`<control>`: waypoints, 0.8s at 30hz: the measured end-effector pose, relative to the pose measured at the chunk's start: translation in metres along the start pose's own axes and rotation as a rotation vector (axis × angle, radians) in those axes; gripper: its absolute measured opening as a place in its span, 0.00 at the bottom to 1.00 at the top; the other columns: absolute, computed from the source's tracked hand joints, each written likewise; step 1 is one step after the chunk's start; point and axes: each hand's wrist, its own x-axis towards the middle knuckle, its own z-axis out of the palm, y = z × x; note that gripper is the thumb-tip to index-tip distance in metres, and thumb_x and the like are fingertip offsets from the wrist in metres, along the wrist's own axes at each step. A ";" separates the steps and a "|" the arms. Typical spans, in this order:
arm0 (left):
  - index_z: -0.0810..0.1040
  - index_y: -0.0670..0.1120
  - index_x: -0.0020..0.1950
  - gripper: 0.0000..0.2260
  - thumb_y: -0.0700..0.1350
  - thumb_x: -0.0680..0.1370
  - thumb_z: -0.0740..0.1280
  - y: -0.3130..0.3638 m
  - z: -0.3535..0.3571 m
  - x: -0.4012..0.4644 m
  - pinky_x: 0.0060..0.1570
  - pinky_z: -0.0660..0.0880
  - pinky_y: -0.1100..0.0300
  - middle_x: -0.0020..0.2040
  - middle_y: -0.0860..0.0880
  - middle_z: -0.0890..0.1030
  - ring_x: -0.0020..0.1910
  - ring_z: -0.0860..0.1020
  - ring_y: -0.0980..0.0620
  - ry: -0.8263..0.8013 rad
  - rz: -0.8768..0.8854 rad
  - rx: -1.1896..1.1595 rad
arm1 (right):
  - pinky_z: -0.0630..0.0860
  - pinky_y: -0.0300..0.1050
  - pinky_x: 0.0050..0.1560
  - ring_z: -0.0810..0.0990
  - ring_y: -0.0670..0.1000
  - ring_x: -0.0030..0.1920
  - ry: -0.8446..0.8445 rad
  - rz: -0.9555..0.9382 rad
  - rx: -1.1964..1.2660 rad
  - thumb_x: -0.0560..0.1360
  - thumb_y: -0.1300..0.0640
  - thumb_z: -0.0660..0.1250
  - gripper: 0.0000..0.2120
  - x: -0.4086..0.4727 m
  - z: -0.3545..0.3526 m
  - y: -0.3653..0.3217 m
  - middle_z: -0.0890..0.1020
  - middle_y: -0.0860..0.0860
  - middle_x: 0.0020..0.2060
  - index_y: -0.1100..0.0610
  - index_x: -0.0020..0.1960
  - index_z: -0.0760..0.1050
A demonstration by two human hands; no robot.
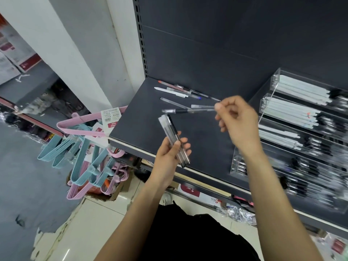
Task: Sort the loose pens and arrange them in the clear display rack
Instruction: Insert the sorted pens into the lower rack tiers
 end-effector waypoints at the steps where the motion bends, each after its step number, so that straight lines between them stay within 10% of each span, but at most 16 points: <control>1: 0.74 0.45 0.62 0.12 0.36 0.82 0.56 0.002 0.003 0.001 0.51 0.79 0.57 0.45 0.50 0.81 0.45 0.81 0.54 0.014 -0.001 -0.060 | 0.73 0.40 0.30 0.75 0.46 0.27 0.020 0.061 0.107 0.77 0.59 0.67 0.06 -0.009 0.005 0.008 0.79 0.49 0.30 0.52 0.42 0.73; 12: 0.66 0.44 0.69 0.15 0.37 0.83 0.53 0.007 0.020 0.009 0.59 0.76 0.53 0.62 0.51 0.79 0.59 0.79 0.51 0.053 0.043 -0.201 | 0.77 0.46 0.49 0.82 0.46 0.44 0.133 0.319 0.305 0.75 0.63 0.69 0.08 -0.073 0.063 0.052 0.84 0.47 0.40 0.50 0.43 0.77; 24: 0.69 0.43 0.67 0.15 0.35 0.80 0.60 -0.005 0.021 0.010 0.56 0.78 0.56 0.60 0.50 0.81 0.59 0.79 0.50 -0.088 -0.050 0.024 | 0.80 0.40 0.38 0.84 0.47 0.42 0.328 0.361 0.430 0.74 0.67 0.68 0.07 -0.094 0.056 0.057 0.84 0.49 0.39 0.57 0.45 0.78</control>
